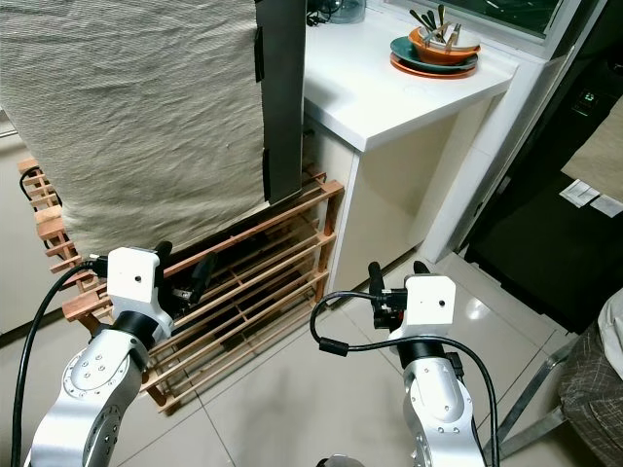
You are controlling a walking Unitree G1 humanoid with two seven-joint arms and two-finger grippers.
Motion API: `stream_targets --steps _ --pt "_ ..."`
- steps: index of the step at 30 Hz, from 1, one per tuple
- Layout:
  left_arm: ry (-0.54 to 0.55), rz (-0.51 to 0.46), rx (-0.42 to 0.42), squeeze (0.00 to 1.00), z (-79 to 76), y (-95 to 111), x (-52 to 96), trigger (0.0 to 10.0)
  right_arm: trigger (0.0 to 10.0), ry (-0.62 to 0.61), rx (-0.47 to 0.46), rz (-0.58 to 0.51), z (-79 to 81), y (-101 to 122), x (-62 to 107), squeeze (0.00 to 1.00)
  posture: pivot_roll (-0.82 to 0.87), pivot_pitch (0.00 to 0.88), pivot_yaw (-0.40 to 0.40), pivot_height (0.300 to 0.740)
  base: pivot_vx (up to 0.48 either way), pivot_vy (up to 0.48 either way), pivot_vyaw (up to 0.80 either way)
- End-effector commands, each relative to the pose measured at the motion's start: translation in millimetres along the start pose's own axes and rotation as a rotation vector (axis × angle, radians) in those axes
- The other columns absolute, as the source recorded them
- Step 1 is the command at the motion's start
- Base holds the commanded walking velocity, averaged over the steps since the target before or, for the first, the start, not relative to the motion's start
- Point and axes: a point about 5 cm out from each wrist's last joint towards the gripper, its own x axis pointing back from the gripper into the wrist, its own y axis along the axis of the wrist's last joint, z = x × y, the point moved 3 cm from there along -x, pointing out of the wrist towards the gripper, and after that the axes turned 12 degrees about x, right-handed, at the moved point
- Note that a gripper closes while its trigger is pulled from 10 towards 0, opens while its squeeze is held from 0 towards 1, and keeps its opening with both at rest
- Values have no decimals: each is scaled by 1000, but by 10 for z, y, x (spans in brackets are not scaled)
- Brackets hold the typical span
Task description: Clothes washing
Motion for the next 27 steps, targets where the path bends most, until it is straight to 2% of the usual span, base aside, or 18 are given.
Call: stream_targets --steps 1,20,23,27 --pt "3 -10 -4 0 -16 37 -1 10000 10000 -13 -7 -8 -45 39 5 0 -52 0 -12 740 0 0 0" --pt "-1 -6 10 0 -13 39 -2 10000 10000 -16 -25 -12 -37 44 20 0 -56 0 2 740 0 0 0" --pt "3 0 25 0 -3 16 -5 10000 10000 10 -29 -1 3 18 21 0 -61 0 10 740 0 0 0" --pt "-24 3 -1 0 -39 16 -28 10000 10000 36 -33 17 43 -12 34 0 -63 0 16 740 0 0 0"
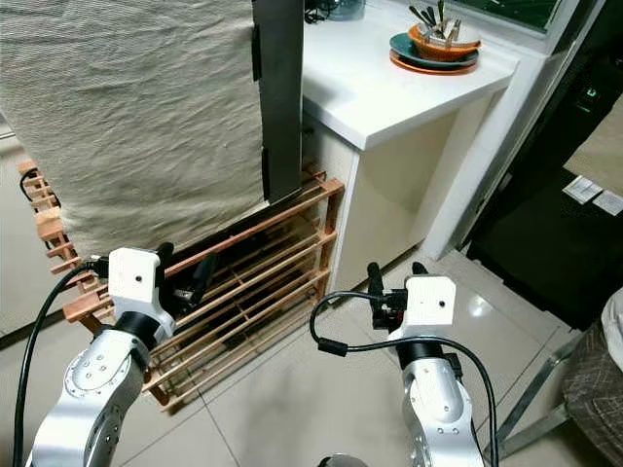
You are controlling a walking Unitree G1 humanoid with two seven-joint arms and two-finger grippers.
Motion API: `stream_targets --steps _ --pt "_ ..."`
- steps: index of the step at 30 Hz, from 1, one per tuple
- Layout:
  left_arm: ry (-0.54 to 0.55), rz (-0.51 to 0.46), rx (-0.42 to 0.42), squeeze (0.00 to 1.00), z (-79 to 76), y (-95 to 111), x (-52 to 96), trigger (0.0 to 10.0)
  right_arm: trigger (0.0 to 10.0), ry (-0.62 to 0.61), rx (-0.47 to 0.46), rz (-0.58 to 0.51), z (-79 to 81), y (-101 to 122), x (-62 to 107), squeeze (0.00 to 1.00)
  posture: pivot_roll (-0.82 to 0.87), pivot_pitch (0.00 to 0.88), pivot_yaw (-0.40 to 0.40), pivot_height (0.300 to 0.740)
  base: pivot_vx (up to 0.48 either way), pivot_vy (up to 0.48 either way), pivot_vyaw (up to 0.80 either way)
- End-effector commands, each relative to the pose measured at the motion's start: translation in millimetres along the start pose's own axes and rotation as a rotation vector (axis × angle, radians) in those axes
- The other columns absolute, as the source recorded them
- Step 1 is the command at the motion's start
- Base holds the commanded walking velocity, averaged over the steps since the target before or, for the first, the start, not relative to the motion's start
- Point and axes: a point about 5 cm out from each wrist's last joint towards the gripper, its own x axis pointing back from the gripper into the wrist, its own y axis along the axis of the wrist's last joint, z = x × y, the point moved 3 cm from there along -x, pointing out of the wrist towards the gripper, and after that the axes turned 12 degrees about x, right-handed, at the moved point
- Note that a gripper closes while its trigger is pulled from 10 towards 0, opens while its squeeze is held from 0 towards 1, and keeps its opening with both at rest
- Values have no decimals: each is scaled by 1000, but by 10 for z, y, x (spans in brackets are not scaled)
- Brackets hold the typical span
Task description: Clothes washing
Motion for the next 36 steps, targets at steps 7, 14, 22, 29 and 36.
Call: stream_targets --steps 7,14,22,29,36 --pt "10 -13 0 0 40 43 -29 10000 10000 -9 4 -5 -23 22 17 0 -66 0 12 740 0 0 0" --pt "-5 -17 -5 0 0 45 -32 10000 10000 1 11 -12 -13 43 -7 0 -66 0 5 740 0 0 0" --pt "-26 -33 -5 0 -33 80 -38 10000 10000 3 11 -25 -15 77 -43 0 -64 0 2 740 69 0 0" --pt "-38 -55 -14 0 -42 170 -67 10000 10000 9 -3 -45 25 133 -72 0 -51 0 9 740 369 0 0" --pt "-46 -60 -20 0 -58 192 -71 10000 10000 8 -12 -50 25 146 -68 0 -43 0 2 740 380 0 0"
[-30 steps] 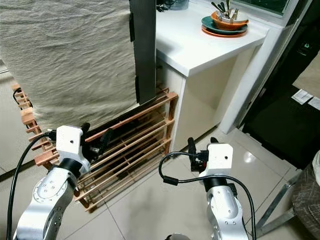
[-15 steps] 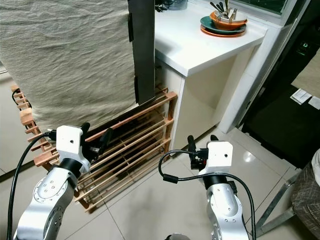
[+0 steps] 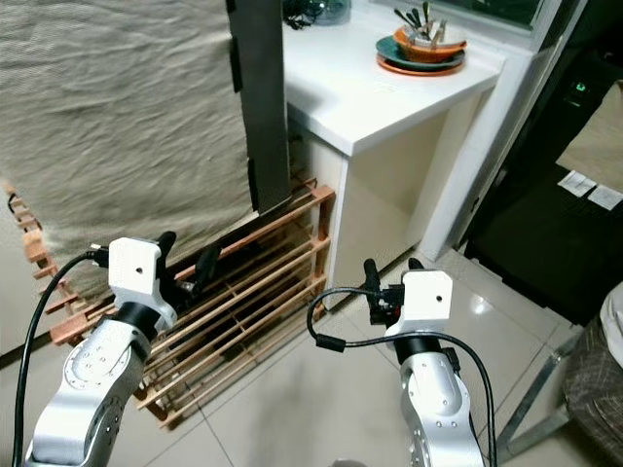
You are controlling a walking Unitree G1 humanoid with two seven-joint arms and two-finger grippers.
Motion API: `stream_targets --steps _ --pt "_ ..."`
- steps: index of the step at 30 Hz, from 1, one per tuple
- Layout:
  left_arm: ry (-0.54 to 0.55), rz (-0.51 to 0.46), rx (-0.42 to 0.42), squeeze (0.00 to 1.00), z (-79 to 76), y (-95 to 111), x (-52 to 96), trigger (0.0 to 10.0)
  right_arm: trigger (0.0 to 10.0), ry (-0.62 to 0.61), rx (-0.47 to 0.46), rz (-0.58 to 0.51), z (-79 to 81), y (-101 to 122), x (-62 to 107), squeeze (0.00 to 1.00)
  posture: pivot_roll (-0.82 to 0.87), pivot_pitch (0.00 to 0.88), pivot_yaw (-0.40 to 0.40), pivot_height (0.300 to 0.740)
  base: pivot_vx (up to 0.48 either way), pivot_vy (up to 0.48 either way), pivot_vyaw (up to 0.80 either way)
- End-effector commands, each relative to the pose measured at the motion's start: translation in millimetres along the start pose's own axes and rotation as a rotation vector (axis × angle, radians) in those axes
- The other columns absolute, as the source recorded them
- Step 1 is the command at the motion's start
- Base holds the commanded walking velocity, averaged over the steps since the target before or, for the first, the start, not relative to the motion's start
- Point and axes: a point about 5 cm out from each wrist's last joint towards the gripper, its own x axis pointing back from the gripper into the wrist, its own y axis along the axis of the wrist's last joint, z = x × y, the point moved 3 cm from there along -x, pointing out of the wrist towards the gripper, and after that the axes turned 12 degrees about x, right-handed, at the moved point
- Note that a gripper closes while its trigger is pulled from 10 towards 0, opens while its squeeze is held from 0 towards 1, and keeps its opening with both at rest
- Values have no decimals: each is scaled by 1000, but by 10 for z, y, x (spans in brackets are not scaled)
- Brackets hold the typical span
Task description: Clothes washing
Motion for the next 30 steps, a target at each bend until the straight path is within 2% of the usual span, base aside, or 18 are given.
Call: stream_targets --steps 1,4,15,30 --pt "-5 -23 -6 0 -4 80 -10 10000 10000 9 -23 -25 21 81 -20 0 -43 0 2 740 382 0 0" --pt "-5 -29 -5 0 -13 99 -16 10000 10000 11 -24 -28 13 94 -30 0 -43 0 -2 740 382 0 0" --pt "-31 -47 -6 0 -89 155 -60 10000 10000 2 -29 -41 -58 152 -68 0 -53 0 -8 740 361 0 -800" --pt "-21 -69 -6 0 -60 235 -114 10000 10000 -7 -28 -48 -61 190 -96 0 -52 0 -4 740 350 0 -800"
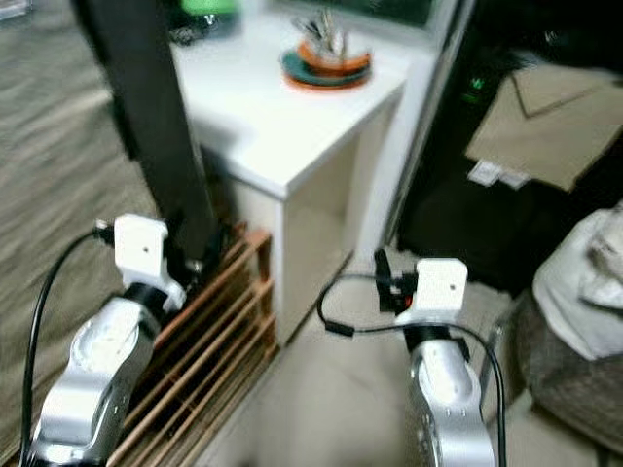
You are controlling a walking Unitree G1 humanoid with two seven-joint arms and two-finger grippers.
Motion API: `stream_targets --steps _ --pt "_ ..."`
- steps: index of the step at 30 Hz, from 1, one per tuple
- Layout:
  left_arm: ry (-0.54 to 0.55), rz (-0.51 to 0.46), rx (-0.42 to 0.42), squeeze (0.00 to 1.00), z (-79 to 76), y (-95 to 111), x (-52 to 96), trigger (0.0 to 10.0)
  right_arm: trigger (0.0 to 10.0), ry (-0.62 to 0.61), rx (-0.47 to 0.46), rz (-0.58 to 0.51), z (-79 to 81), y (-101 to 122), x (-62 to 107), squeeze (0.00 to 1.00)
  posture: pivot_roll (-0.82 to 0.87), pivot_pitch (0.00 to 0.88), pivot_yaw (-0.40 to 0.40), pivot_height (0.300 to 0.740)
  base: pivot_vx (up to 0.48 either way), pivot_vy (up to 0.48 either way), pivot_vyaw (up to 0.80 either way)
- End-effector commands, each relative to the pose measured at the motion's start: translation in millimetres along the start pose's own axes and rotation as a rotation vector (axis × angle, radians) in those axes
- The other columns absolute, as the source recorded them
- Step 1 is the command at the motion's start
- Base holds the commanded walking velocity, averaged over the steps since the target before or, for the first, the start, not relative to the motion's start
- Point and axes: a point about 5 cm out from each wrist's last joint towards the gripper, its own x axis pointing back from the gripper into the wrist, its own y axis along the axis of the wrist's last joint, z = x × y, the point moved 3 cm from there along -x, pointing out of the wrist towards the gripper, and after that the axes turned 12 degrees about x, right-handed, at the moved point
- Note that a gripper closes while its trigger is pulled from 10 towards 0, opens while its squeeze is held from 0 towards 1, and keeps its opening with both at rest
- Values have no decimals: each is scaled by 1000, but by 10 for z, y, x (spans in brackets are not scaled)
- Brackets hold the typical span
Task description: Clothes washing
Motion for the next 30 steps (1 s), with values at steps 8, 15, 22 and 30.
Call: stream_targets --steps 8,15,22,30 --pt "12 -2 -3 0 38 31 -2 10000 10000 10 -10 -8 55 38 -10 0 -48 0 1 740 346 0 -200" --pt "2 -8 -10 0 33 67 -14 10000 10000 11 -34 -11 61 49 1 0 -48 0 5 740 345 0 -800" --pt "-24 -42 -29 0 5 203 -59 10000 10000 14 -53 -68 68 179 -5 0 -45 0 16 740 346 0 -771" --pt "15 -70 -24 0 97 312 -131 10000 10000 78 -76 -124 185 415 -81 0 -45 0 19 740 326 0 -74"
